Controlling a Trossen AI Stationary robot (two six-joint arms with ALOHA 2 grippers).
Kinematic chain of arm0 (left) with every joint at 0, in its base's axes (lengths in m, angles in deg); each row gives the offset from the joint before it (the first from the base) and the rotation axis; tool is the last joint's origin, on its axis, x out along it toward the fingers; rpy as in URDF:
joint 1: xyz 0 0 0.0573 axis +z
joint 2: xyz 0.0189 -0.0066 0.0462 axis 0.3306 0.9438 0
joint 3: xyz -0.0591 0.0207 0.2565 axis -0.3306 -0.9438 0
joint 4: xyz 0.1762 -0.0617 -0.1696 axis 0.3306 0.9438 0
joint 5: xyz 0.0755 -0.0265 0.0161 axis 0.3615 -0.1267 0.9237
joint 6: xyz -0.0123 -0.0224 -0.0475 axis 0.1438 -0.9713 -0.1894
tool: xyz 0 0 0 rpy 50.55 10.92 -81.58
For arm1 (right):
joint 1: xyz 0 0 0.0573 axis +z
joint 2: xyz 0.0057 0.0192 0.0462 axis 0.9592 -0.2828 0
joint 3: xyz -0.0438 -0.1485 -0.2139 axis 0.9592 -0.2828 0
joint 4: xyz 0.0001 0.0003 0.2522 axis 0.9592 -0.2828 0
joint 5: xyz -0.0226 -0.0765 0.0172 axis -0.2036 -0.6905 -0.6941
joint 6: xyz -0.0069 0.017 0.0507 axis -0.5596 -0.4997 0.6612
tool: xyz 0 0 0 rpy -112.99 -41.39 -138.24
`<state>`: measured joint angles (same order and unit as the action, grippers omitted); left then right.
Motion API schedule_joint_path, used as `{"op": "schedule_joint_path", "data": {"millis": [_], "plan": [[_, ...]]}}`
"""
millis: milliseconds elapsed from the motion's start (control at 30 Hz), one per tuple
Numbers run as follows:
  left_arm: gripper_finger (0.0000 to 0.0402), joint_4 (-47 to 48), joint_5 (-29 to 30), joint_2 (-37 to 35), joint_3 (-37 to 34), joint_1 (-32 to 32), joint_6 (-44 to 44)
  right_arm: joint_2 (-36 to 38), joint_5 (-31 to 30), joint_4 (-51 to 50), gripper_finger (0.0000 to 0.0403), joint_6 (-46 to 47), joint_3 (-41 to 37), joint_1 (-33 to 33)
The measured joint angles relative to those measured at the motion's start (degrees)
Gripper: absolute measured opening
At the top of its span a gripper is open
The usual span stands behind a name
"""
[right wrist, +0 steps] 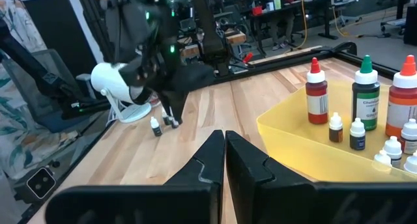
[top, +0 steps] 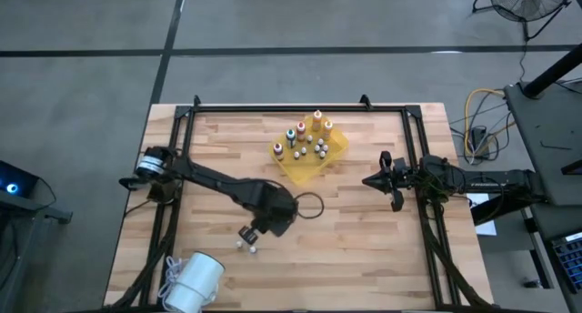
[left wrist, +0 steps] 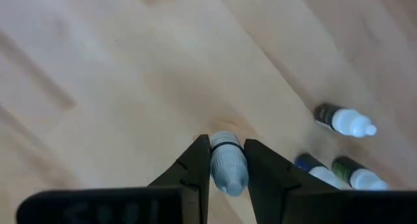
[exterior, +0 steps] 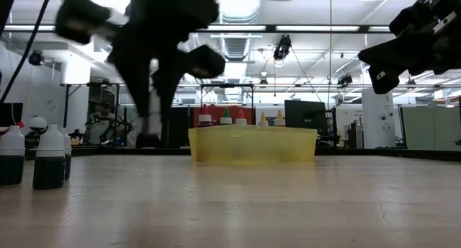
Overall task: Pick & Place food coloring
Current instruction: Put the small black food coloring bottle into the yellow bin
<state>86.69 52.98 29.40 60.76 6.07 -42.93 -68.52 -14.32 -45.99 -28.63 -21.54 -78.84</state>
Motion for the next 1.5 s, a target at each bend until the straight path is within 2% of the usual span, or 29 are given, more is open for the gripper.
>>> {"op": "schedule_joint_path", "data": {"millis": [367, 533, 1267, 1500], "plan": [[0.0055, 4.42, -0.01, -0.62, 14.25, 7.50, -1.70, 0.00, 0.00, 0.00, 0.0009, 0.00, 0.00, 0.00], [0.0055, 4.89, 0.00, -0.62, 18.14, 10.93, -1.77, 0.00, 0.00, 0.02, 0.0009, 0.00, 0.00, -0.01], [0.0055, 6.89, 0.00, -0.48, 20.96, 25.73, -0.44, 0.00, 0.00, 0.00, 0.0009, 0.00, 0.00, -0.01], [0.0055, 6.93, 0.02, 1.54, 20.94, 27.56, 7.10, 0.00, 0.00, 0.00, 0.0009, 0.00, 0.00, 0.00]]}}
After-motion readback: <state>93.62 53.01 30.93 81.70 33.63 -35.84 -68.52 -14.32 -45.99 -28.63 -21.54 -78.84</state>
